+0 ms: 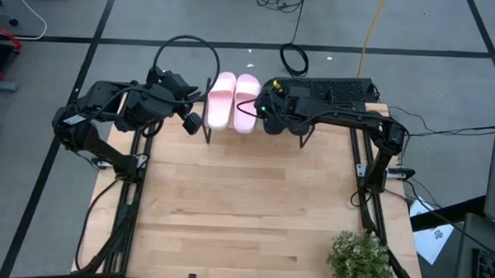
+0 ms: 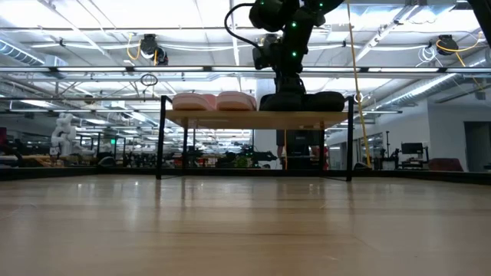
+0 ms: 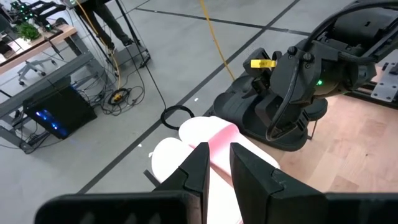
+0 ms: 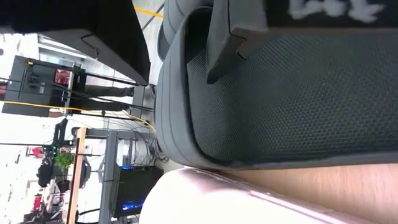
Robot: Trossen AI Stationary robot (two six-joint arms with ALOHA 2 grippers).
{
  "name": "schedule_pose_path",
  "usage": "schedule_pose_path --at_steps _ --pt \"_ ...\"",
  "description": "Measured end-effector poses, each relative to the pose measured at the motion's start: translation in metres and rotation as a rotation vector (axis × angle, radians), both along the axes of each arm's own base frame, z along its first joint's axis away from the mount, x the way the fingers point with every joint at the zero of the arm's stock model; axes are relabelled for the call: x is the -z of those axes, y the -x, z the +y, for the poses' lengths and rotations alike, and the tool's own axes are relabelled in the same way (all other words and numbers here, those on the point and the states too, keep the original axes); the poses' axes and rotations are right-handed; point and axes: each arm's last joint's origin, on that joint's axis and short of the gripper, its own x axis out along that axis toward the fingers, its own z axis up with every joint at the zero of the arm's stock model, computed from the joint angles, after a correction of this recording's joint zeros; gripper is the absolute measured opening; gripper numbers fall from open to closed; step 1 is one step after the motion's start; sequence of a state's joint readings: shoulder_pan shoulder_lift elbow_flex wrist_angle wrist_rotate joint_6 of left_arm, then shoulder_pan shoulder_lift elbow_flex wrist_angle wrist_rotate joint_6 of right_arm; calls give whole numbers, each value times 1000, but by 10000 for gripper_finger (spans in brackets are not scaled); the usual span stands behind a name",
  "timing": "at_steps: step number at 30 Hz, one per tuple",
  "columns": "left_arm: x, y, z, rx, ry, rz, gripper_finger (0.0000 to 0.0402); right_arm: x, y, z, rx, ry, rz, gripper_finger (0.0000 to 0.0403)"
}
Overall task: Pick and place slides into the shelf
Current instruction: Return to Home Position
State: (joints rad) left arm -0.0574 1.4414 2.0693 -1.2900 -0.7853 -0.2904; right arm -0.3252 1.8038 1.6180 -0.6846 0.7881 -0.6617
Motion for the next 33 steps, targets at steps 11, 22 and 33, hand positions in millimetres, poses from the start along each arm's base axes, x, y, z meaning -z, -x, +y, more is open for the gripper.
schedule_pose_path --at_steps 11,22,33 --pt "0 0 0 0 0 0 63 0 -4 12 -35 -2 11 148" --pt "0 0 0 -1 0 0 63 0 -9 36 -38 63 32 148" --pt "-4 9 1 37 -52 39 63 -51 17 87 -44 98 -190 148"
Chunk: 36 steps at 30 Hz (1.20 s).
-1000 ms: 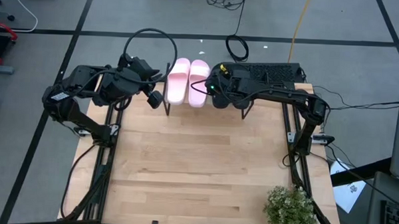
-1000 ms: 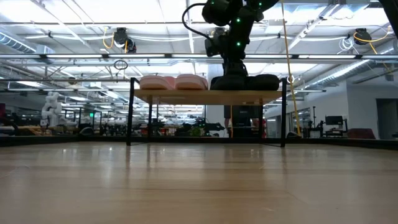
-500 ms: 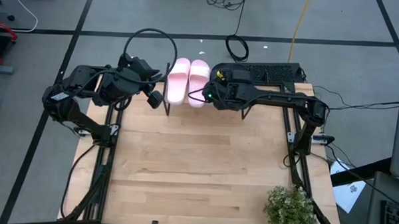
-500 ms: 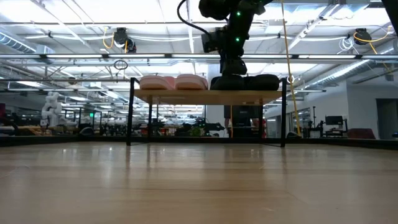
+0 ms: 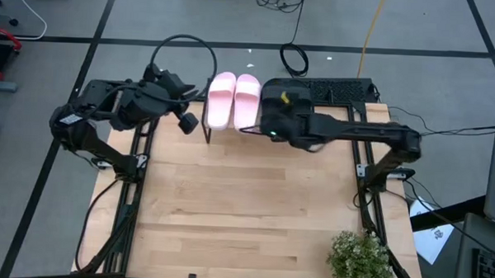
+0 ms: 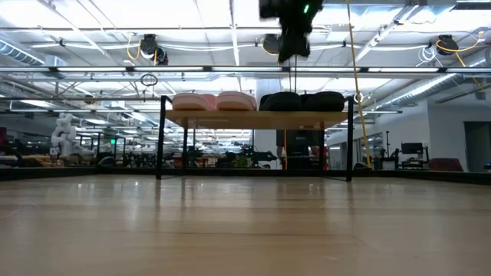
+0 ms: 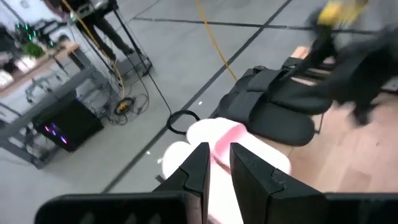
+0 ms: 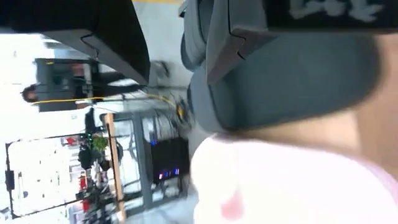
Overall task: Pick and place slides into the shelf
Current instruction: Return to Home Position
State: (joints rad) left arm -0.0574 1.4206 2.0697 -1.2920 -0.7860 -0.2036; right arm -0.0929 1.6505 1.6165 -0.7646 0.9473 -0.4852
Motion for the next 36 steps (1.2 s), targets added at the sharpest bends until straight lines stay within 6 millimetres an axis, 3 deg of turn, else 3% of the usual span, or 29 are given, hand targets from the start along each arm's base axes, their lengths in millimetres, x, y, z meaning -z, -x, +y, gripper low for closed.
schedule_pose_path --at_steps 3,6,10,14,17,21,24,36 --pt "-4 18 -2 30 -6 18 63 -30 27 23 8 -53 -192 148" --pt "-9 46 -5 31 169 -107 63 -57 63 42 45 -154 -419 148" --pt "-8 83 -12 112 356 -120 63 -85 114 59 114 -317 -725 148" --pt "1 97 -23 193 379 -98 63 -105 161 62 189 -472 -986 148" --pt "16 99 -29 202 365 -112 63 -110 188 64 155 -555 -1007 148" --pt "46 103 -35 237 377 -155 63 -93 205 73 -52 -785 -817 148" --pt "70 113 -37 297 393 -239 63 -68 209 78 -141 -881 -767 148" --pt "175 149 -30 556 408 -452 63 32 226 80 -476 -1109 -1063 148"
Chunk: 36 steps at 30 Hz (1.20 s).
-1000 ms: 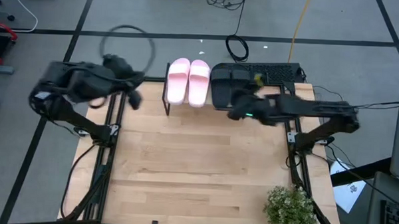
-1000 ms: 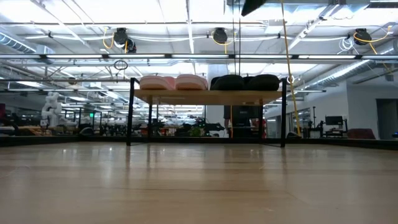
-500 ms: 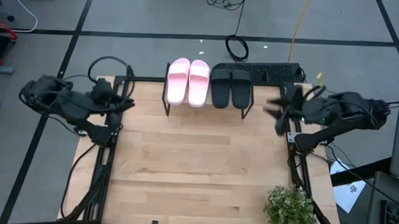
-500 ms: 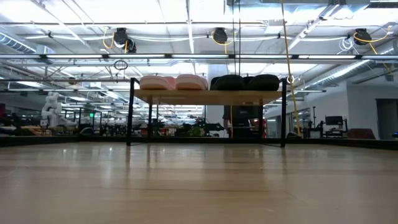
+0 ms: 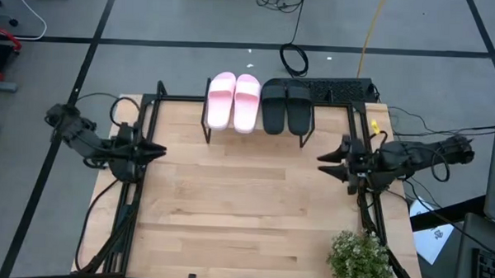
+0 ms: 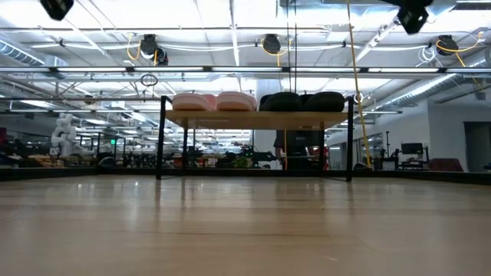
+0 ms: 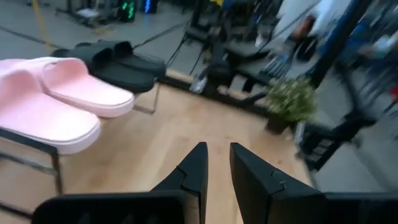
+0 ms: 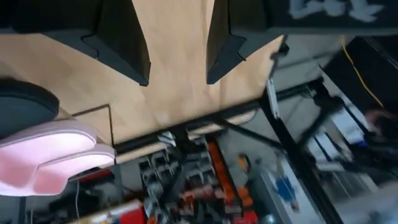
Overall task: Pick and place slides into the shelf
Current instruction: Return to Home Position
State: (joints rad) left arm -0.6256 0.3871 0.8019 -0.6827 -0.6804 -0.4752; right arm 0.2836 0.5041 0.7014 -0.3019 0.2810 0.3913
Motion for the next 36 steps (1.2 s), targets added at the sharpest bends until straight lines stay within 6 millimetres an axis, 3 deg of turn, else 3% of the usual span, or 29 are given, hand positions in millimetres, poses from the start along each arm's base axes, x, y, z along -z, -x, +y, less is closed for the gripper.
schedule_pose_path --at_steps 6,13,24,36 --pt "32 15 7 81 19 -103 63 42 12 -3 -19 -48 -48 148" --pt "61 19 10 90 23 -114 63 72 24 -4 -81 -109 -99 148" --pt "90 8 2 66 -21 -81 63 94 35 -6 -132 -55 -197 148" --pt "110 -3 -6 55 -55 -101 63 113 30 -3 -180 -73 -156 148"
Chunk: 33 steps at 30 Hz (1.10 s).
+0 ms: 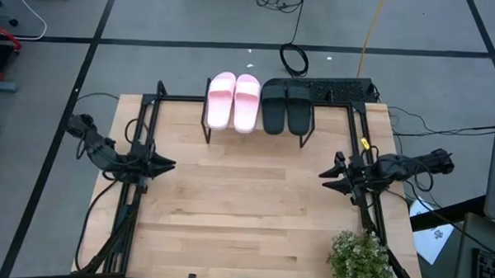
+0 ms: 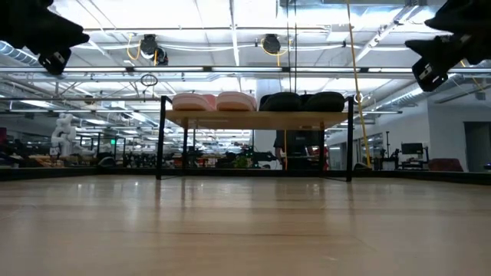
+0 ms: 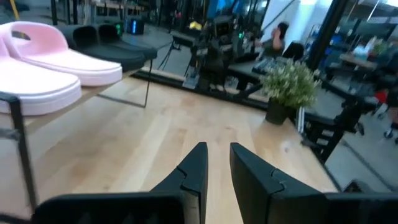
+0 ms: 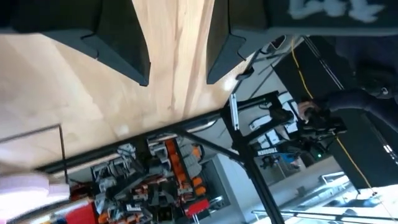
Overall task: Pick and place slides into the shelf
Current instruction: Return to Home Position
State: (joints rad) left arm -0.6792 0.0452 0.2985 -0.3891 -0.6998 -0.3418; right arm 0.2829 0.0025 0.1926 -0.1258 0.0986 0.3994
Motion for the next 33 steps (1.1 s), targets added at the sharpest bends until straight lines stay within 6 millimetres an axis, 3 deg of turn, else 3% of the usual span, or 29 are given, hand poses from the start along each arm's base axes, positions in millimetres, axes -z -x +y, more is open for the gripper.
schedule_pose_path --at_steps 10,22,27,33 --pt "31 -13 -12 52 8 -54 63 4 -3 4 -103 10 -72 148" --pt "45 -17 -17 154 -67 -54 63 10 -3 4 -102 59 -30 148" --pt "52 -22 -17 176 -87 -72 63 16 -5 1 15 100 9 148" --pt "52 -26 -6 56 -132 -66 63 25 -8 -4 124 131 31 148"
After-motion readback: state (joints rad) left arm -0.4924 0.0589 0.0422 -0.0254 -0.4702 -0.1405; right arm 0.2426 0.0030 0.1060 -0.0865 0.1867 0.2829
